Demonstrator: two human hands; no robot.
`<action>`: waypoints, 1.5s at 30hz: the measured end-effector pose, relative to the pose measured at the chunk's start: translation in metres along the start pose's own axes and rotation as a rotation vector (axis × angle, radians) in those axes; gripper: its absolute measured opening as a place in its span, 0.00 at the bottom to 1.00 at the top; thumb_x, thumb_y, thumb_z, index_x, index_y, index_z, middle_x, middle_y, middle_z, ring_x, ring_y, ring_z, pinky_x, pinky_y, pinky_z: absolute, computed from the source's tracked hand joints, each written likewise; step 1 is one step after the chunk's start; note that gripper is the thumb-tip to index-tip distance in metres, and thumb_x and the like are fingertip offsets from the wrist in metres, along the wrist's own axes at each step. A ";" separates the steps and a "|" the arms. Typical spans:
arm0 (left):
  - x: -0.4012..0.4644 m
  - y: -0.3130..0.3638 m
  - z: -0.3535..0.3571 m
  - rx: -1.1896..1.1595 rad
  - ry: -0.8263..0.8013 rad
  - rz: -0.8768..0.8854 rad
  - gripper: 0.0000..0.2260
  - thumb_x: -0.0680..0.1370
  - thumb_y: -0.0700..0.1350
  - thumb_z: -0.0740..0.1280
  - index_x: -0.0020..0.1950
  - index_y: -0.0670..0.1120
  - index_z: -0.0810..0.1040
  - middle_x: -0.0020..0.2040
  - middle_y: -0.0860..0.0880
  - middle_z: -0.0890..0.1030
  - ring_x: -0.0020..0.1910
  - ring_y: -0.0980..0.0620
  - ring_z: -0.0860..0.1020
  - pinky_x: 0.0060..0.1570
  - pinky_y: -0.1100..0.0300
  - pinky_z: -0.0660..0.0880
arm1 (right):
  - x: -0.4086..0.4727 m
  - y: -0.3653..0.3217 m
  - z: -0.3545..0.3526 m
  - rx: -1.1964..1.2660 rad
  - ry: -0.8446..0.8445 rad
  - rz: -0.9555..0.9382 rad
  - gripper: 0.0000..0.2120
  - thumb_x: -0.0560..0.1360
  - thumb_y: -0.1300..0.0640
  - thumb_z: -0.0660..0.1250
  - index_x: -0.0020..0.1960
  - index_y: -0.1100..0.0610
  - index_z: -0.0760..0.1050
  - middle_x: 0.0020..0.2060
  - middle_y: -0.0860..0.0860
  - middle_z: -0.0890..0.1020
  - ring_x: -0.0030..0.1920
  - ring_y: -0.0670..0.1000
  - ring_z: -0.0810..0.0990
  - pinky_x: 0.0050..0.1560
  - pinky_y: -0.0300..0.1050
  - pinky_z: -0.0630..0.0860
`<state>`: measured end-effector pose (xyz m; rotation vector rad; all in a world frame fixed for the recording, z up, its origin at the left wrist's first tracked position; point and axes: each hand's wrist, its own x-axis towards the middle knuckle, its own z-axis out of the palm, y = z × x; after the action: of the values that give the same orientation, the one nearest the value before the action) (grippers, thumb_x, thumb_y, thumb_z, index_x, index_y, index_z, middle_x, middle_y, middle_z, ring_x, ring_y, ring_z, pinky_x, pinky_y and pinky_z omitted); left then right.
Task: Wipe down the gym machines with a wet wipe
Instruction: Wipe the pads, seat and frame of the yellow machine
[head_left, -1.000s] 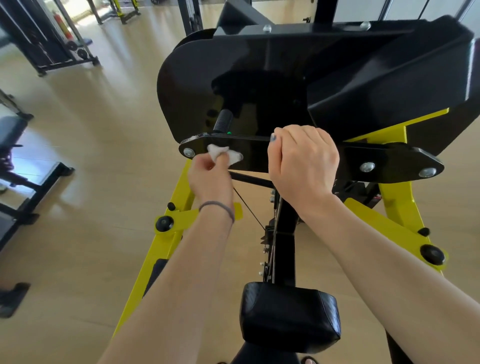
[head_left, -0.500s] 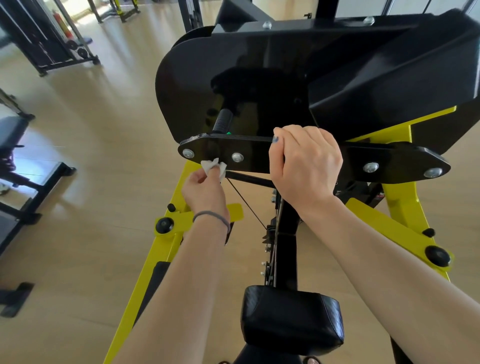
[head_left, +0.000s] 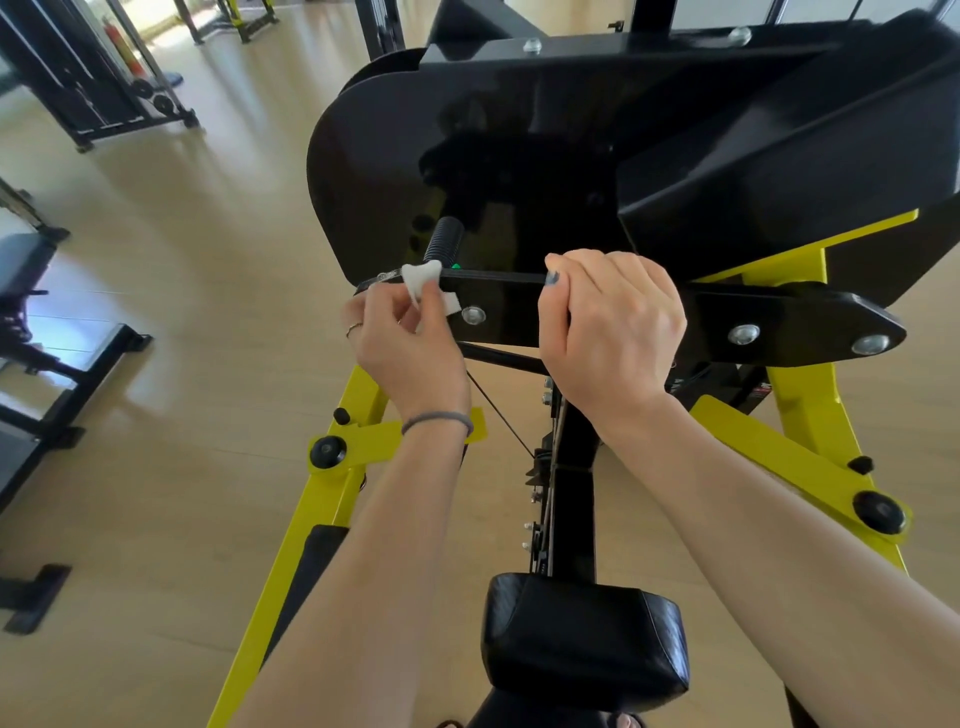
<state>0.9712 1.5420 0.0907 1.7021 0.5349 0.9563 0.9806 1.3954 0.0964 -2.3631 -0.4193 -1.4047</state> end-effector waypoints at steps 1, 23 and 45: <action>-0.001 -0.001 0.000 0.036 -0.041 0.111 0.09 0.78 0.45 0.71 0.41 0.45 0.74 0.48 0.44 0.76 0.44 0.46 0.78 0.44 0.57 0.80 | 0.000 0.000 0.000 0.000 0.000 0.000 0.17 0.83 0.57 0.58 0.50 0.58 0.85 0.43 0.51 0.86 0.43 0.53 0.82 0.48 0.49 0.76; 0.042 0.004 -0.011 0.452 -0.483 0.918 0.10 0.83 0.44 0.61 0.52 0.42 0.81 0.49 0.46 0.81 0.49 0.46 0.76 0.45 0.54 0.74 | 0.000 0.000 0.002 0.072 0.104 -0.001 0.15 0.82 0.61 0.59 0.49 0.60 0.85 0.42 0.53 0.86 0.42 0.54 0.83 0.46 0.52 0.78; 0.029 -0.049 -0.066 0.298 -0.240 -0.033 0.09 0.81 0.46 0.63 0.43 0.45 0.69 0.40 0.45 0.75 0.38 0.50 0.70 0.36 0.59 0.67 | -0.001 -0.011 -0.017 -0.024 -0.179 0.072 0.18 0.85 0.56 0.54 0.64 0.60 0.79 0.57 0.54 0.83 0.60 0.55 0.80 0.74 0.53 0.66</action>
<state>0.9402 1.6180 0.0627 2.0351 0.5636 0.6586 0.9620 1.3969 0.1045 -2.5070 -0.3620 -1.1778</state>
